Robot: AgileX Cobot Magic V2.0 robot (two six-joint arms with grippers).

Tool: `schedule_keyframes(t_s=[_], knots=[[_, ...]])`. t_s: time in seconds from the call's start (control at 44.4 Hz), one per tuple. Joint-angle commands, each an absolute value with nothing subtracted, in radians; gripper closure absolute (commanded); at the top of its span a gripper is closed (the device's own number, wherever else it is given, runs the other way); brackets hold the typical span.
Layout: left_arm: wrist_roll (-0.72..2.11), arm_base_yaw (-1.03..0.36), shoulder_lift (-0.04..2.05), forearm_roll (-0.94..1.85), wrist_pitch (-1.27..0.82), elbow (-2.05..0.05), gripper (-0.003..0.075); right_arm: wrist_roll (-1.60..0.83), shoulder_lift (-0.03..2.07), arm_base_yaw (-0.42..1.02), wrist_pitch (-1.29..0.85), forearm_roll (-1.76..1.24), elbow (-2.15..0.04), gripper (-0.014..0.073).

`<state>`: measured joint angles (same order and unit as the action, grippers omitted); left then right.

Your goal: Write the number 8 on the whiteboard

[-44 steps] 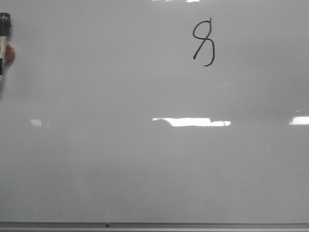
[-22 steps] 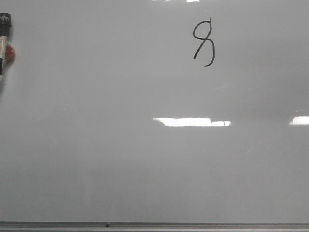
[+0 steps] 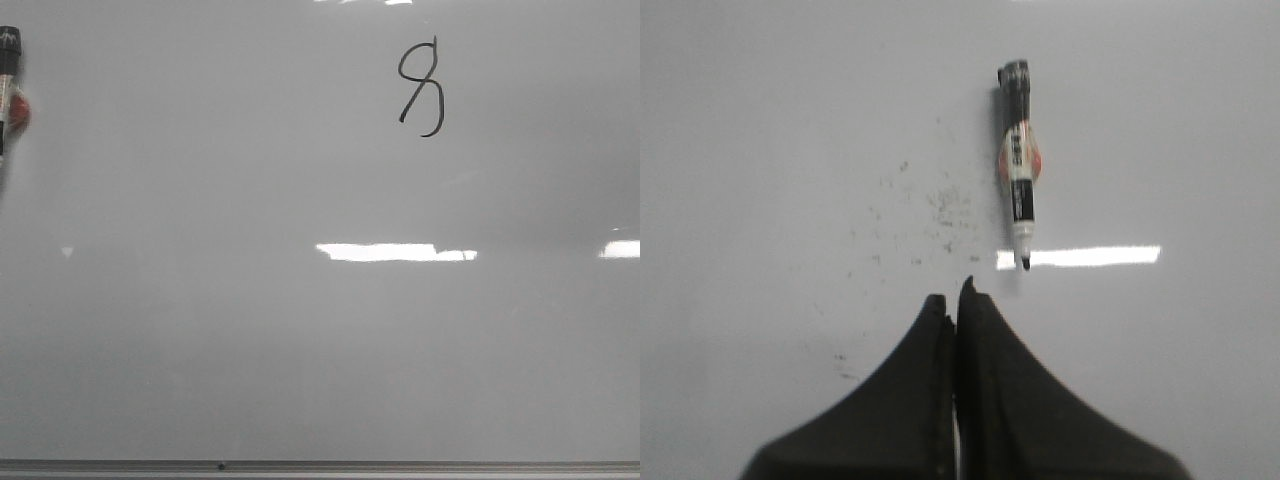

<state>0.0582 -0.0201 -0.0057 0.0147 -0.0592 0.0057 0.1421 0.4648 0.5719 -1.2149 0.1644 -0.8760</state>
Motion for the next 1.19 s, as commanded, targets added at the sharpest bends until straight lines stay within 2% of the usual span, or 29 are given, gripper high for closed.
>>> schedule_keyframes(t_s=[0.0, 1.171], knots=[[0.06, -0.02, -0.027, 0.024, 0.074, 0.008, 0.0739, 0.134, 0.472, 0.567, -1.161, 0.186, -0.9, 0.0662], [0.06, -0.02, -0.027, 0.024, 0.092, 0.008, 0.0739, 0.134, 0.472, 0.567, -1.161, 0.186, -0.9, 0.0662]])
